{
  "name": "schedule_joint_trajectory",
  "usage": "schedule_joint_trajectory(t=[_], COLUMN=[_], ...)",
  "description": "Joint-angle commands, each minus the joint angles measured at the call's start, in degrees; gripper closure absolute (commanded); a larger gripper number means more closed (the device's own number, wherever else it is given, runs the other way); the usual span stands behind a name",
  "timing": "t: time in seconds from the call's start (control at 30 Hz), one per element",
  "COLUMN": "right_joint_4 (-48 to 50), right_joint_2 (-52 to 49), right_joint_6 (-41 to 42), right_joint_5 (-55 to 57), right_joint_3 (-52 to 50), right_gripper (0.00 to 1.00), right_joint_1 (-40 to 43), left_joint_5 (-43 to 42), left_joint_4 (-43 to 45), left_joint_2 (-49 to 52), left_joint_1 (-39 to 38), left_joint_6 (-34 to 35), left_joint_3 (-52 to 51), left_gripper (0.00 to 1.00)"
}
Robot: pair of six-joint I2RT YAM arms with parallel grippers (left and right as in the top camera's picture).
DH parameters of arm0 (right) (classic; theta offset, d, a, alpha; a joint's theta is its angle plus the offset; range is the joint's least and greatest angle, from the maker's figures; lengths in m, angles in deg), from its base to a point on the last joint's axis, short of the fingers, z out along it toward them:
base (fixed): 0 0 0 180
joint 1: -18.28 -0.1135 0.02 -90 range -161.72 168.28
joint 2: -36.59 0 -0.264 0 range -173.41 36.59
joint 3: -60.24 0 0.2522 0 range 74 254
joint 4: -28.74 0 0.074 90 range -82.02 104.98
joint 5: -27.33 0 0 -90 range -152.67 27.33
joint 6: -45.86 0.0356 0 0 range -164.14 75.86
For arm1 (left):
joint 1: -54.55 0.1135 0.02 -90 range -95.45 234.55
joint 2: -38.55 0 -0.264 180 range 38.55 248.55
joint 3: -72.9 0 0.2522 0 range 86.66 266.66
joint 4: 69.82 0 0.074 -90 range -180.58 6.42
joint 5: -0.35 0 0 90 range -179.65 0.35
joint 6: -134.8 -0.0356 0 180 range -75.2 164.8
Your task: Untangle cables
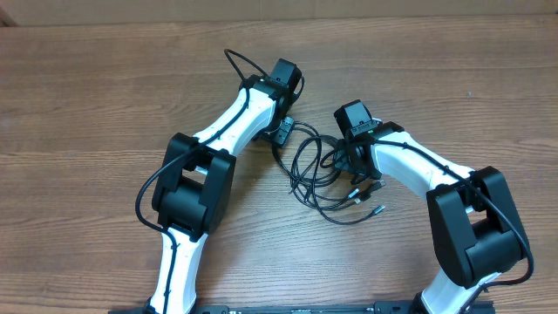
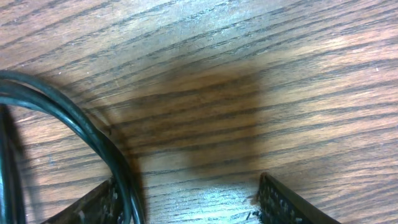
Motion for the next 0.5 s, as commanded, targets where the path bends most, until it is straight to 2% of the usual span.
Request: schedule_joint_trajectory(t=[0.0, 0.23, 0.47], right_joint_4=[-0.1, -0.1, -0.2], right_joint_2=[-0.8, -0.8, -0.8], right_joint_6=[0.1, 0.2, 0.3], right_joint_5=[0.2, 0.2, 0.2], right_joint_3=[-1.9, -1.9, -1.9], right_gripper=[0.35, 0.35, 0.35], right_joint_1=[-0.1, -0.1, -0.1], left_joint_5=[7.3, 8.5, 1.9], left_joint_4=[-1.6, -3.6, -5.2], left_joint_2=[3.8, 3.8, 3.8], left_joint_1=[3.3, 8.9, 16.8], left_joint_6=[1.9, 8.3, 12.1], left_joint_3=[-3.1, -3.1, -3.1], left_gripper=[0.32, 0.28, 0.21])
